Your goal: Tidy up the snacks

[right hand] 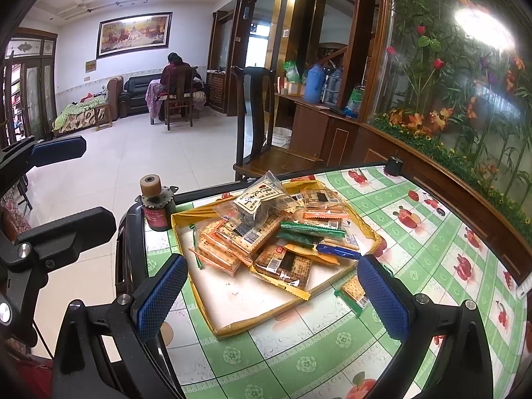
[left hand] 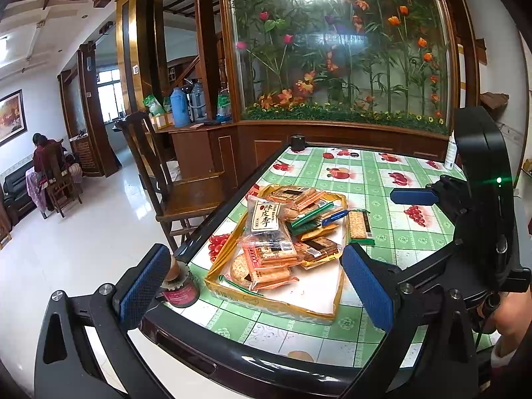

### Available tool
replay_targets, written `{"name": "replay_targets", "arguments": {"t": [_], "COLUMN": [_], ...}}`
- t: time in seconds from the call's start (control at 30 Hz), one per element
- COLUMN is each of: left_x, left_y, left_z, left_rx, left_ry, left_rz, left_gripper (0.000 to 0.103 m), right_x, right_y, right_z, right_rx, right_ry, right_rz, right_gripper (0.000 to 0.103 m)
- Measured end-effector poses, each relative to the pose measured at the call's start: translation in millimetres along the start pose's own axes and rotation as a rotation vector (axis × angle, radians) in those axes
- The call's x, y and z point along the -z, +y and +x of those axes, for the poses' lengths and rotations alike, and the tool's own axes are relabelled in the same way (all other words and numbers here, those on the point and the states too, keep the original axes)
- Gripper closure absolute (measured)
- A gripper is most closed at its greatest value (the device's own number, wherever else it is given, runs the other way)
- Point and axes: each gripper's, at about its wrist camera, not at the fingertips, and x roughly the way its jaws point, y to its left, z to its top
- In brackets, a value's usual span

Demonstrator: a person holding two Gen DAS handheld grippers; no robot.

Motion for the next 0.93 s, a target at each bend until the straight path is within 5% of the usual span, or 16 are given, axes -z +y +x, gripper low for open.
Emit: {"name": "replay_targets", "arguments": {"t": [0.93], "left_x": [-1.2], "left_y": [7.1], "left_z": [5.2], "left_rx": [0.039], "left_ry": [0.034], "left_rz": [-0.032], "left_gripper": [0.0], "right_x": [5.9], "right_y": [-2.1], "right_z": [1.9], "right_rx": [-0.006], "right_ry": [0.006], "right_rz": [0.007], "right_gripper": [0.0]}}
